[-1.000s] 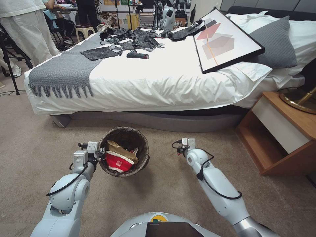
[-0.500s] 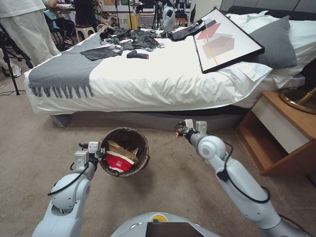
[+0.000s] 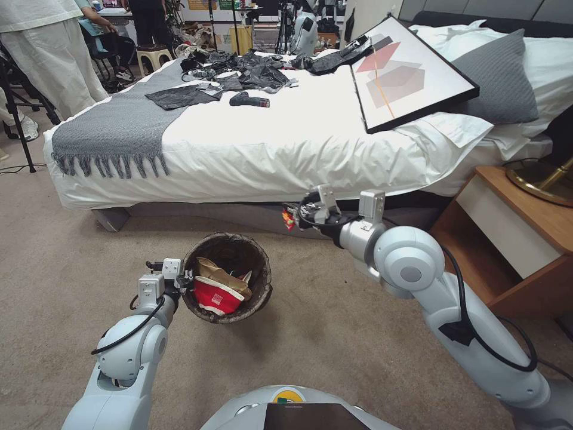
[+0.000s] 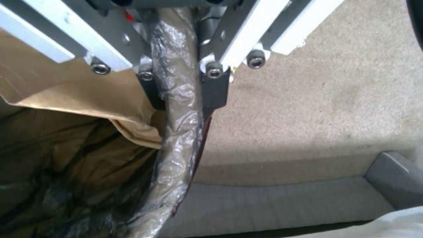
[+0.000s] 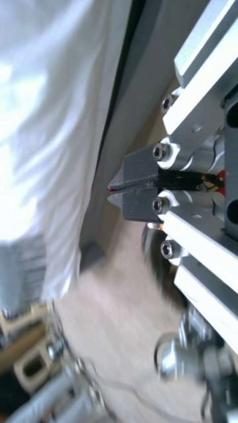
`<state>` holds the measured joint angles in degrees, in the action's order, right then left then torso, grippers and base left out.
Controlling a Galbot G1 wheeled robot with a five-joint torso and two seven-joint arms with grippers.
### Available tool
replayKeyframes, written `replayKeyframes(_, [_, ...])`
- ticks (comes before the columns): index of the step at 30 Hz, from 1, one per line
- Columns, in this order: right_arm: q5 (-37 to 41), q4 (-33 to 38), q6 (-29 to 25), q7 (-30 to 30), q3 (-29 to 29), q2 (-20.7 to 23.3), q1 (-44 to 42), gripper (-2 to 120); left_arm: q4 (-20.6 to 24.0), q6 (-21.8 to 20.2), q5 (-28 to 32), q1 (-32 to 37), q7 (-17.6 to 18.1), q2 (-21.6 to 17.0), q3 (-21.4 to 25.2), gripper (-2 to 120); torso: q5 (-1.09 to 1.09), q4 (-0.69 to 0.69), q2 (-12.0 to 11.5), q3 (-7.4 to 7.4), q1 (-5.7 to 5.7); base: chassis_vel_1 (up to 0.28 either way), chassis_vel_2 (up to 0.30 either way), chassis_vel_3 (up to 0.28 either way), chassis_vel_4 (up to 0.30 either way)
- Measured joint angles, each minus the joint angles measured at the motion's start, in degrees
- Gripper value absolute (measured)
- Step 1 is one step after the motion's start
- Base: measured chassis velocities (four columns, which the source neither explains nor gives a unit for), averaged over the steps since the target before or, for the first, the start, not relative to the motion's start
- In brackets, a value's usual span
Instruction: Pick up the trash bin, then pick up the garbage from the floor and place it into the trash bin.
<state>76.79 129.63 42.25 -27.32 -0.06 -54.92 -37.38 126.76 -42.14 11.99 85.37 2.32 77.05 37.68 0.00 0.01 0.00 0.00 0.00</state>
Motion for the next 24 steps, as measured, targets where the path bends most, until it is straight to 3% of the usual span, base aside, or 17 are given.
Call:
replayKeyframes(3, [2.85, -1.36, -0.03, -0.35, -6.14, -1.19, 6.33, 0, -0.10, 0.00, -0.07, -0.01, -0.03, -0.05, 0.09, 3, -0.01, 0.00, 0.00, 0.00, 0.00, 0.000, 0.000, 0.000, 0.000])
replayKeyframes(8, [4.40, -2.99, -0.05, -0.73, -11.54, -2.86, 10.93, 0, -0.20, 0.00, -0.07, -0.06, -0.03, -0.09, 0.30, 3, -0.01, 0.00, 0.00, 0.00, 0.00, 0.000, 0.000, 0.000, 0.000])
replayKeyframes(12, [5.66, -6.42, -0.32, -2.04, -18.84, -8.56, 17.12, 0, -0.52, 0.00, -0.03, -0.15, -0.08, -0.12, 0.62, 3, -0.02, 0.00, 0.00, 0.00, 0.00, 0.000, 0.000, 0.000, 0.000])
replayKeyframes(24, [2.25, -12.56, -1.62, -1.30, -25.69, -12.61, 15.55, 0, -0.96, 0.00, 0.30, -0.46, -0.19, -0.06, 1.30, 3, -0.01, -0.02, 0.00, 0.00, 0.00, 0.000, 0.000, 0.000, 0.000])
